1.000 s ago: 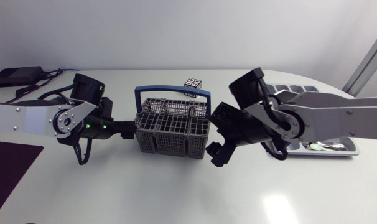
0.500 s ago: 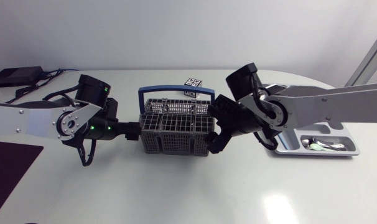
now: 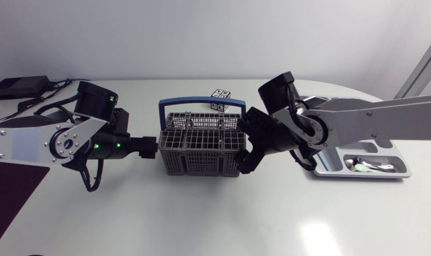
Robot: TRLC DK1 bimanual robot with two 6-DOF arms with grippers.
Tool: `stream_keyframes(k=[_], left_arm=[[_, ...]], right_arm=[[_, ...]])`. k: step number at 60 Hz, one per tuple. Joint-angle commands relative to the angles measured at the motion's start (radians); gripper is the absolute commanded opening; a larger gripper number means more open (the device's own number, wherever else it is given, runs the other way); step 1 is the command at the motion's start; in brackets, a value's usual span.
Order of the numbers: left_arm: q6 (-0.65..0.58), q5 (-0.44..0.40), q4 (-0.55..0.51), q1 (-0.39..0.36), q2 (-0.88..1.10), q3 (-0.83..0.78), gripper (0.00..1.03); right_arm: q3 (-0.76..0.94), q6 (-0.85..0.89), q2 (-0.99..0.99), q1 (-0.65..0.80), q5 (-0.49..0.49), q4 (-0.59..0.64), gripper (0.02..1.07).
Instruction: Transfer all utensils from the basket to the drawer tray.
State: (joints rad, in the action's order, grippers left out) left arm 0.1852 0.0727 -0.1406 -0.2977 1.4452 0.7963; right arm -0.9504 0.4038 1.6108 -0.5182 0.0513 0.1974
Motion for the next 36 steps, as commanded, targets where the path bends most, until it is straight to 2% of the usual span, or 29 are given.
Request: stream_keyframes(k=[1,14,22,36], left_arm=[[-0.01,-0.001,-0.013,-0.006,-0.023,-0.034,0.97],[-0.013,-0.001,-0.033,0.008,-0.121,-0.055,0.98],[-0.01,-0.001,-0.034,0.017,-0.192,-0.074,0.98],[-0.016,-0.001,-0.033,0.04,-0.282,-0.114,0.99]], right_arm=[[0.001,0.003,0.014,0.003,-0.011,-0.012,0.9],[0.093,0.021,-0.101,0.004,-0.014,-0.01,0.91],[0.168,0.044,-0.224,0.035,-0.047,-0.01,1.03],[0.271,0.095,-0.425,0.086,-0.114,-0.004,1.03]])
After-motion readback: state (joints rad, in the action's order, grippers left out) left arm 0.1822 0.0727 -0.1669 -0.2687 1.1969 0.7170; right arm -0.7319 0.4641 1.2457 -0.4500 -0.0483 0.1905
